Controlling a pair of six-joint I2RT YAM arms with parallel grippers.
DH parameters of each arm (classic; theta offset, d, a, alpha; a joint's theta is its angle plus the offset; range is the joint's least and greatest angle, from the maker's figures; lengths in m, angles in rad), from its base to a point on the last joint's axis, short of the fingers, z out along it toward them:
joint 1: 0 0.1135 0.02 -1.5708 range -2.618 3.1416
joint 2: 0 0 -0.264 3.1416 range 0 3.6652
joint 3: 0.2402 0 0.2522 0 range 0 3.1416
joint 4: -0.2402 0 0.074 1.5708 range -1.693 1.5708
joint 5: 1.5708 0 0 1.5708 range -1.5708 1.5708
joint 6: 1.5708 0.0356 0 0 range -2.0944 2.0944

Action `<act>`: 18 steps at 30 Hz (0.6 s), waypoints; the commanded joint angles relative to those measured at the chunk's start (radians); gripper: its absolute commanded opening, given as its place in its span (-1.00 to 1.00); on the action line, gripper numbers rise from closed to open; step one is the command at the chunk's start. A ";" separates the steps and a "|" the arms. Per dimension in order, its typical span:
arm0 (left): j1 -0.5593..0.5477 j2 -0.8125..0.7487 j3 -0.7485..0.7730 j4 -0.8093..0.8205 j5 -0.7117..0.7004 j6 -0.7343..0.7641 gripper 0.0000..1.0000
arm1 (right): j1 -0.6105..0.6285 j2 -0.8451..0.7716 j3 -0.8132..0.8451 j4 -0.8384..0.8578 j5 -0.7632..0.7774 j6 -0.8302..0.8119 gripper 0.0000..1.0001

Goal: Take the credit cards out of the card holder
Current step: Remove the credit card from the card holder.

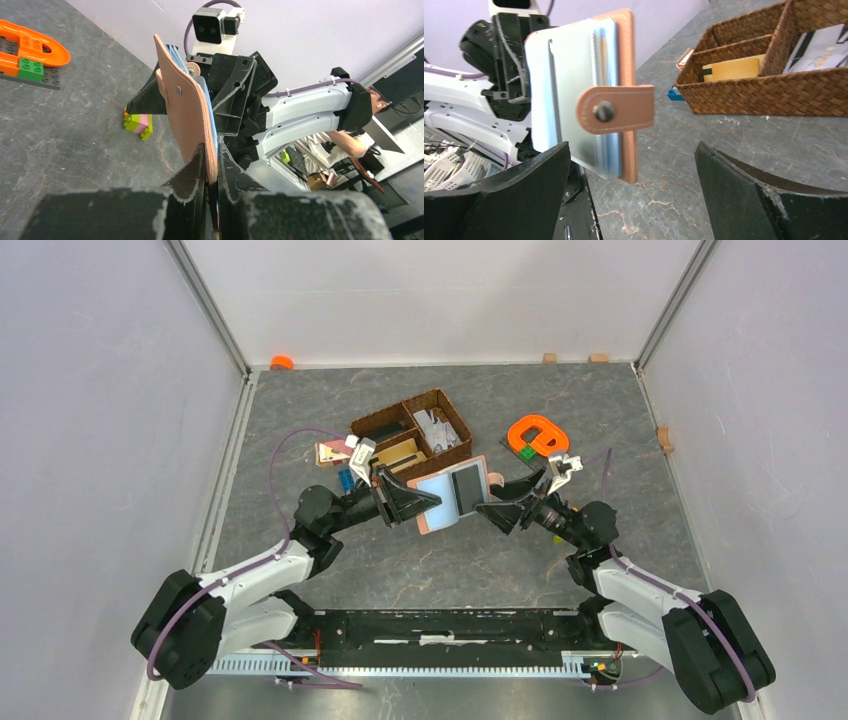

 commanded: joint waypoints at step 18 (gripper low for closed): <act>-0.010 0.004 0.044 -0.063 -0.039 0.007 -0.95 | -0.005 0.063 -0.018 0.346 -0.136 0.174 -0.86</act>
